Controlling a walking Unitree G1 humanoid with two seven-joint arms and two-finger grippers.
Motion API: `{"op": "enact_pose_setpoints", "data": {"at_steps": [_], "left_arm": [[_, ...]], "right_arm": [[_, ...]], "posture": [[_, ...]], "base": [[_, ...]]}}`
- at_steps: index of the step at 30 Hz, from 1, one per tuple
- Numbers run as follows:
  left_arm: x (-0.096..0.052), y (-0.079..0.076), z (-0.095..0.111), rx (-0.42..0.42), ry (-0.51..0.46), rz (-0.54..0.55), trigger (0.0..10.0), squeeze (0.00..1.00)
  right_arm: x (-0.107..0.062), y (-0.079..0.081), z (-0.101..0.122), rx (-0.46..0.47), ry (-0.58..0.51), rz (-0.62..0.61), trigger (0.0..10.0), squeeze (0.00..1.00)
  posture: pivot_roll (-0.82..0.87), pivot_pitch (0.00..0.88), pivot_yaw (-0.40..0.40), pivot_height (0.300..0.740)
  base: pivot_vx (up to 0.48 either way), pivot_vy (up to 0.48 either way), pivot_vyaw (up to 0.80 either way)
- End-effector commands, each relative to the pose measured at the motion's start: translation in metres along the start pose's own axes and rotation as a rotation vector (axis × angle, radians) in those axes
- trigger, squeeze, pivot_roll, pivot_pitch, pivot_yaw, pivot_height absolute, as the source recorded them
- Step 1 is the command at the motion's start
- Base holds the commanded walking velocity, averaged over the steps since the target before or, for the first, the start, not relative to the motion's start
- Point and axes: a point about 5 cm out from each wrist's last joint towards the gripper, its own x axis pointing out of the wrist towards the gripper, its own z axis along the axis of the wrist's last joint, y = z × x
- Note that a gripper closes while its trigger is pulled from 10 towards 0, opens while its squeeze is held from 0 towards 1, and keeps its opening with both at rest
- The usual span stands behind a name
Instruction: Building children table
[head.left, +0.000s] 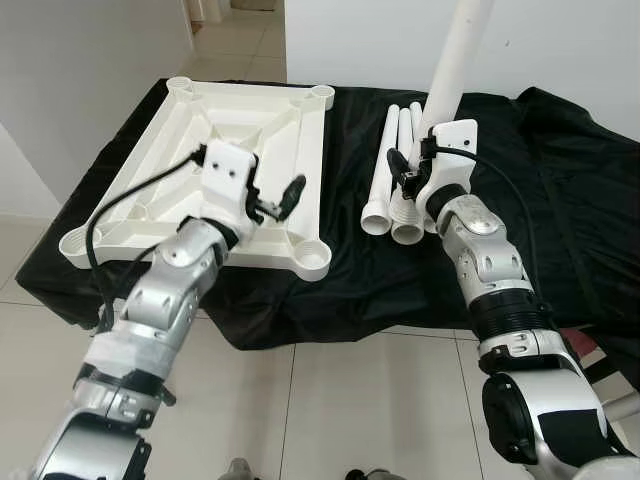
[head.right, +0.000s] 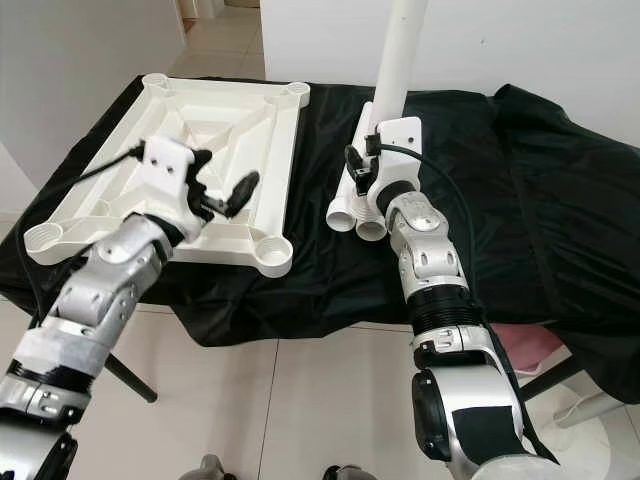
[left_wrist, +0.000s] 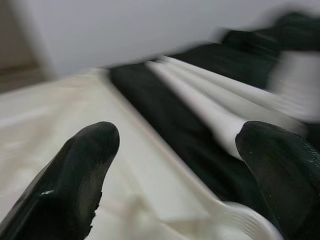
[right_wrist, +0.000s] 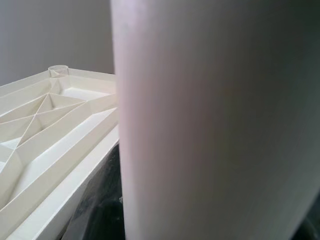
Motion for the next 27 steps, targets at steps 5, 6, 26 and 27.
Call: {"op": "enact_pose_setpoints", "data": {"at_steps": [5, 6, 26, 27], "left_arm": [[-0.006, -0.009, -0.023, 0.022, 0.099, -0.125, 10.0, 0.0], [-0.008, -0.009, -0.03, 0.02, 0.131, -0.13, 10.0, 0.0], [-0.029, 0.003, -0.091, 0.051, 0.388, -0.167, 10.0, 0.0], [-0.029, 0.003, -0.091, 0.051, 0.388, -0.167, 10.0, 0.0]], "right_arm": [[-0.004, -0.001, 0.003, 0.003, -0.028, 0.006, 10.0, 0.0], [-0.004, -0.002, 0.002, 0.002, -0.026, 0.006, 10.0, 0.0], [-0.007, -0.002, 0.002, -0.022, -0.018, 0.015, 10.0, 0.0], [-0.007, -0.002, 0.002, -0.022, -0.018, 0.015, 10.0, 0.0]], "posture": [[0.01, 0.068, -0.007, 0.74], [0.01, 0.068, -0.007, 0.74], [-0.03, 0.037, -0.009, 0.74], [-0.03, 0.037, -0.009, 0.74]], "base": [[0.0, 0.0, 0.0], [0.0, 0.0, 0.0], [0.0, 0.0, 0.0], [0.0, 0.0, 0.0]]}}
